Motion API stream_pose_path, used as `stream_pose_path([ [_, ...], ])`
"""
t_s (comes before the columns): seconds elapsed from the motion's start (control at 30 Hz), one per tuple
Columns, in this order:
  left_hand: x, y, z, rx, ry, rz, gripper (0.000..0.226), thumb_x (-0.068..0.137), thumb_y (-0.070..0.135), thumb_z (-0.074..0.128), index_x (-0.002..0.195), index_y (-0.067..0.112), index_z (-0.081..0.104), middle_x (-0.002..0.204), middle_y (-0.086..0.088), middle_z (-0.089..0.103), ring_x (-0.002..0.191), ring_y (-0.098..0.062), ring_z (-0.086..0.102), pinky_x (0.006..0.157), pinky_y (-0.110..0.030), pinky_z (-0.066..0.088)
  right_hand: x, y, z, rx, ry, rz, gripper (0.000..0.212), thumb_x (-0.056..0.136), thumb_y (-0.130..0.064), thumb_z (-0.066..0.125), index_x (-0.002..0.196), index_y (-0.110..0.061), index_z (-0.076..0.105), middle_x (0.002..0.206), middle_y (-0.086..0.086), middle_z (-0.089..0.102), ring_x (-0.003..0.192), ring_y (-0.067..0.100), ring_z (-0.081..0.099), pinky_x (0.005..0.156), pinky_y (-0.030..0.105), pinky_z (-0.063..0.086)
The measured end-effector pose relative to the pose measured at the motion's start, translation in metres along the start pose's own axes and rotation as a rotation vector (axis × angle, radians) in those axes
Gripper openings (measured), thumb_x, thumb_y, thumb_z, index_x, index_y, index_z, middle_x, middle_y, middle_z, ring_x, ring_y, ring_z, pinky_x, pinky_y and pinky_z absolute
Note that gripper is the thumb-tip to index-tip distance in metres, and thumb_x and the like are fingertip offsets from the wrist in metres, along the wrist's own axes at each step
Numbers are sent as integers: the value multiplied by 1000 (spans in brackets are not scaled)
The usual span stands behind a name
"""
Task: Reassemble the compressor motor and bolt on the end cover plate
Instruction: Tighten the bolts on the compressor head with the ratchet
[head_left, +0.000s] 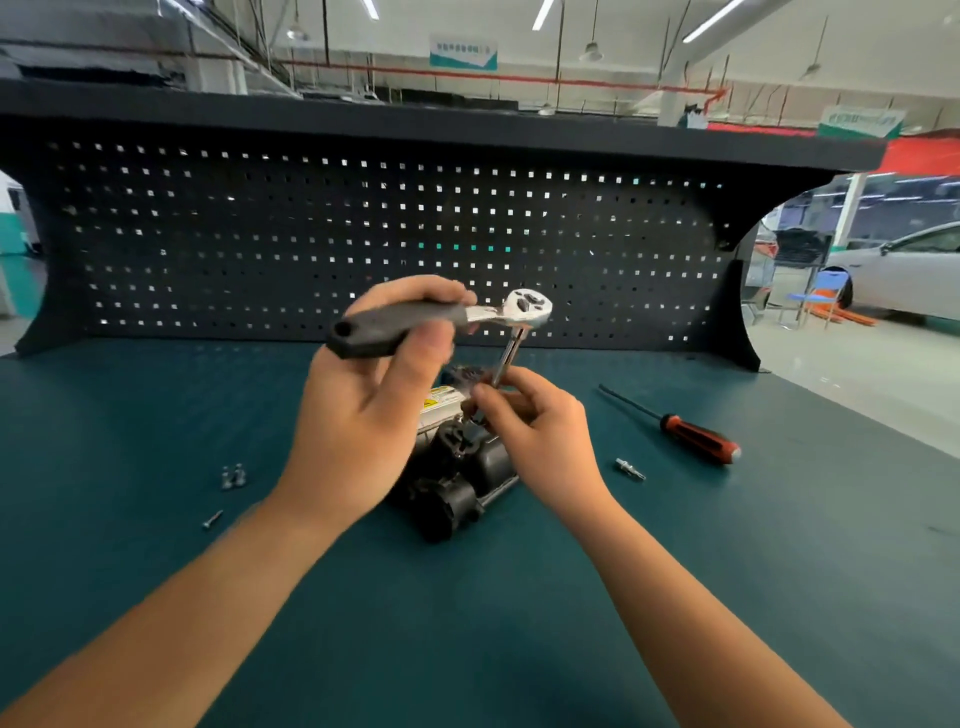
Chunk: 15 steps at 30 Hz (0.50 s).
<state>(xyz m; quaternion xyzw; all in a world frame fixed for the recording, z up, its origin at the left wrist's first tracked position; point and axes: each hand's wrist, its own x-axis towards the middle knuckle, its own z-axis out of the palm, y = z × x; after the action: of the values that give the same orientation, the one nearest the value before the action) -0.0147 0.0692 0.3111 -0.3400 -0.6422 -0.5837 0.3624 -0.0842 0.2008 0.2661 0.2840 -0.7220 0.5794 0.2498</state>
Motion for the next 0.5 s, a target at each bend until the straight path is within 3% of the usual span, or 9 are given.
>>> stream_pose_path([
  [0.13,7,-8,-1,-198,60,-52,38,80,63,51,94,31,64,107,6,67,114,-16,59,92,-33,50,-4,5,0,23,-44,21,31,89,-5,60,90,-35,59,77,-21,68,78,-6,65,76,11,48],
  [0.33,41,-25,-4,-476,77,-242,47,98,45,17,91,16,53,83,5,72,97,-14,67,84,-28,53,-8,7,-4,82,-84,51,38,87,7,57,99,-28,59,90,-14,68,86,-8,64,77,7,46],
  [0.5,70,-36,-6,-591,57,-450,54,98,50,13,86,14,52,71,2,69,81,-16,71,72,-26,56,-7,5,-1,48,-31,33,42,84,5,62,93,-35,57,86,-11,67,80,-9,63,74,8,47],
])
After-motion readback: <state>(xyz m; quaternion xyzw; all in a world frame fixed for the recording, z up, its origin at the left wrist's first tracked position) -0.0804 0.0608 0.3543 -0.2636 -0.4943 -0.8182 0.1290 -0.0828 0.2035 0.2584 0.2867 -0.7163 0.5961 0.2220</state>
